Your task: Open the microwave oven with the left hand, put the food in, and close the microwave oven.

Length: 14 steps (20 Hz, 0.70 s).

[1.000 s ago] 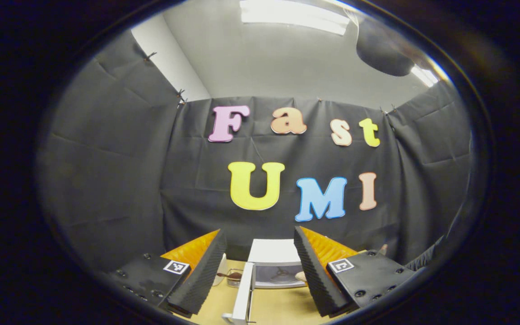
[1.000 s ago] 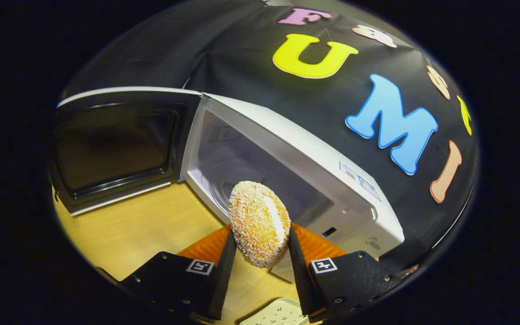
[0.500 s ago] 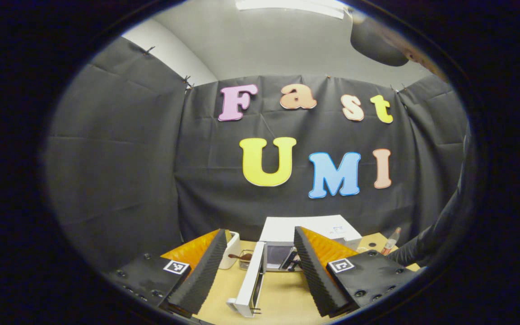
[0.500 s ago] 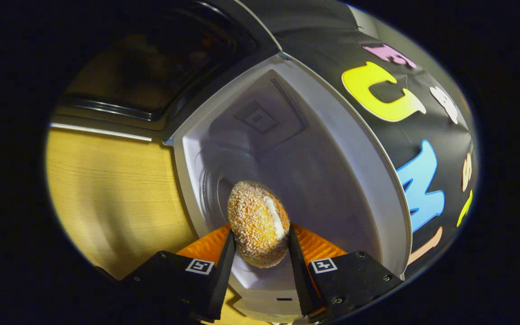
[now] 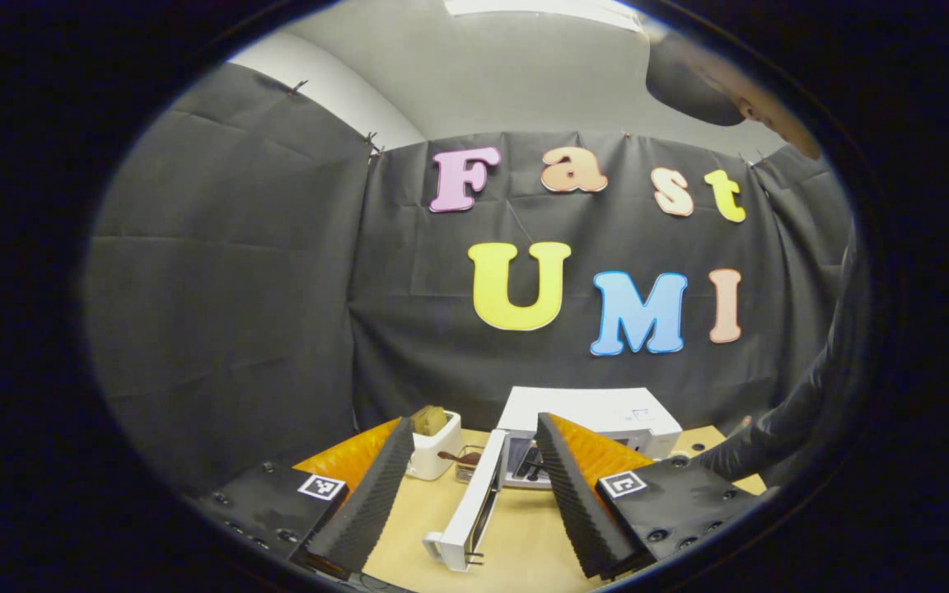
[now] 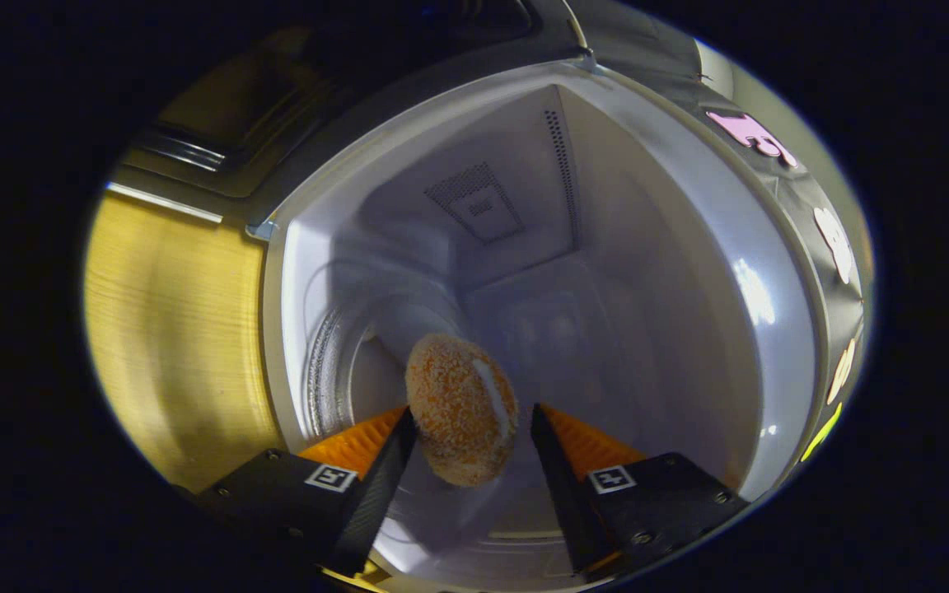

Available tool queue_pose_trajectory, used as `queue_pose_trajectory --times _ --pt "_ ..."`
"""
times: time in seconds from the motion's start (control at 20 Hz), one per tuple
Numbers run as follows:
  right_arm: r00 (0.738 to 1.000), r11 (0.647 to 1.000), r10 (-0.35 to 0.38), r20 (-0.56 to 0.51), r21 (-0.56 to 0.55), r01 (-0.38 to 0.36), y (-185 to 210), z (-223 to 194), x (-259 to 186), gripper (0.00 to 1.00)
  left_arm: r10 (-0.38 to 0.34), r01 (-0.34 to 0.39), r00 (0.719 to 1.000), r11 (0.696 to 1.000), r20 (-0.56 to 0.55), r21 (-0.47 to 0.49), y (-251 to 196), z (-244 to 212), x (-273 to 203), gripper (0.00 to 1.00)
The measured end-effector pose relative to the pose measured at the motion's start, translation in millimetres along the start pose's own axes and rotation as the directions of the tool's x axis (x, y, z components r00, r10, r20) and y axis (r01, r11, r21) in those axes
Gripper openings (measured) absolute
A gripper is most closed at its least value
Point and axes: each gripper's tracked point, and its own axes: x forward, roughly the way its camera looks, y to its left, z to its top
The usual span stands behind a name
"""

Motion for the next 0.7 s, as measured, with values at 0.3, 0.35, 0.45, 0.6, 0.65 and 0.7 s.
queue_pose_trajectory --times 0.3,0.35,0.45,0.6,0.65,0.7 --pt "0.999 1.0 0.016 0.045 0.008 -0.017 3.2 -2.7 -43.1 0.96 -0.049 0.049 0.999 0.999 0.008 0.004 -15.7 -5.7 8.4 0.96" --pt "0.998 0.999 0.021 0.056 0.028 -0.023 2.9 -3.1 -55.9 0.96 -0.064 0.064 0.998 0.998 0.007 0.013 -19.8 -9.4 12.9 0.96" --pt "0.996 0.993 0.04 0.074 0.106 -0.048 2.2 -6.6 -84.0 0.96 -0.1 0.1 0.995 0.995 0.007 0.025 -30.3 -10.5 18.9 0.96" --pt "0.997 0.954 0.043 0.07 0.292 -0.061 -7.4 -12.4 -125.6 0.96 -0.168 0.168 0.986 0.985 0.013 0.025 -47.9 -18.0 27.6 0.99" --pt "0.997 0.937 0.035 0.072 0.344 -0.058 -15.0 -14.1 -140.3 0.96 -0.187 0.187 0.982 0.982 0.014 0.023 -52.8 -20.8 29.1 0.98" --pt "0.997 0.921 0.018 0.077 0.386 -0.046 -22.5 -14.4 -152.4 0.96 -0.203 0.203 0.979 0.979 0.015 0.022 -56.1 -23.9 30.1 0.99"
